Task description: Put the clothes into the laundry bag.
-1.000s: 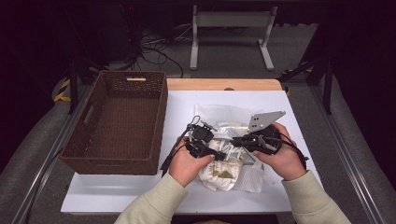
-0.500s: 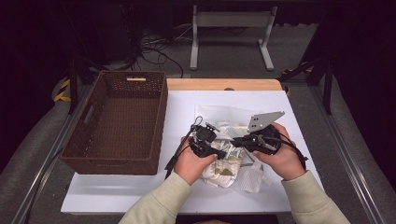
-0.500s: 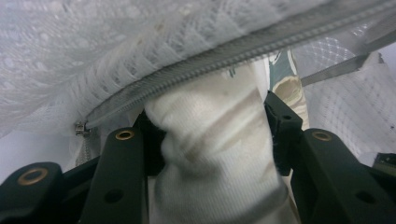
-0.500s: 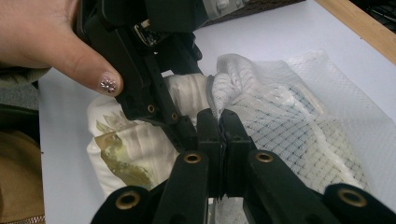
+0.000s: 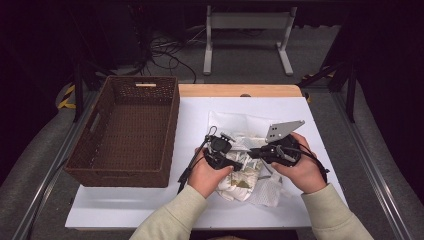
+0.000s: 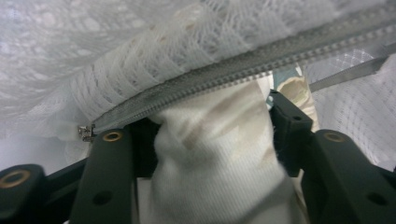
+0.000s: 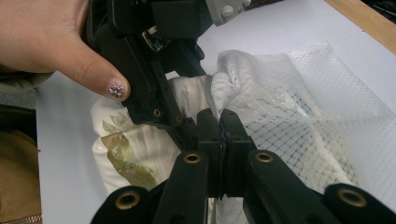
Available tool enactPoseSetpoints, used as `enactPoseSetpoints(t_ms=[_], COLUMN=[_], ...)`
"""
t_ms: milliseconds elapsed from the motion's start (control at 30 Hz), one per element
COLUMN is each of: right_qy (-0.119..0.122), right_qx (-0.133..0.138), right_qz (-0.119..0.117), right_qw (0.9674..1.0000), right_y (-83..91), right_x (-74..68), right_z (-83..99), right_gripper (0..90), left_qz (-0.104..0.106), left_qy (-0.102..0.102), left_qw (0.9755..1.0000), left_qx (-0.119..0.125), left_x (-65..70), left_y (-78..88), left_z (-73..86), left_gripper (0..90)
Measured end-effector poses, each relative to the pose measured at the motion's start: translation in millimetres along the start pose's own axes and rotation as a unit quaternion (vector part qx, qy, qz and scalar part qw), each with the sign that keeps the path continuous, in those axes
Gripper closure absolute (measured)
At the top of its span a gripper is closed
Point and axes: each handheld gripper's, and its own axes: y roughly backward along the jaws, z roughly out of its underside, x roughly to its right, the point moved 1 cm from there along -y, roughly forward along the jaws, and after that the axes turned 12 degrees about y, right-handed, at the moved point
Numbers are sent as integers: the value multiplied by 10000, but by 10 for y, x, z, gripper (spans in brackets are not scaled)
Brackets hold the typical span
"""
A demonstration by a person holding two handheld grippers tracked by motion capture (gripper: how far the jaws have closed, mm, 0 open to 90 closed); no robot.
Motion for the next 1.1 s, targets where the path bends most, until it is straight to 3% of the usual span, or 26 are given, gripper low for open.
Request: enactPoseSetpoints(t_ms=[200,433,533,700,967,1067,1100], right_qy=[0,-17,-17,-31,-32,-31,-38], right_qx=[-15,-4,-6,26,42,46,38], right_qz=[-2,-16,-14,-18,-28,-37,-35], right_qw=[10000,10000,10000,10000,10000,10000,10000], right_y=[-2,-17,-17,-12,-15,-24,-28], right_x=[-5,-8,-12,-10,-17,-20,-22], right_z=[5,26,29,39,46,47,47], right_gripper=[887,886,886,886,885,885,885], left_qz=[-123,-270,-157,56,131,95,-19], left_qy=[60,97,190,192,51,-5,-29], left_qw=[9999,9996,9997,9997,9995,9995,9994], left_qx=[19,60,21,114,279,307,345], left_x=[2,30,23,10,75,92,98], left_y=[24,73,115,262,437,464,482], left_z=[7,26,35,78,218,264,283], left_gripper=[328,242,203,216,221,185,185])
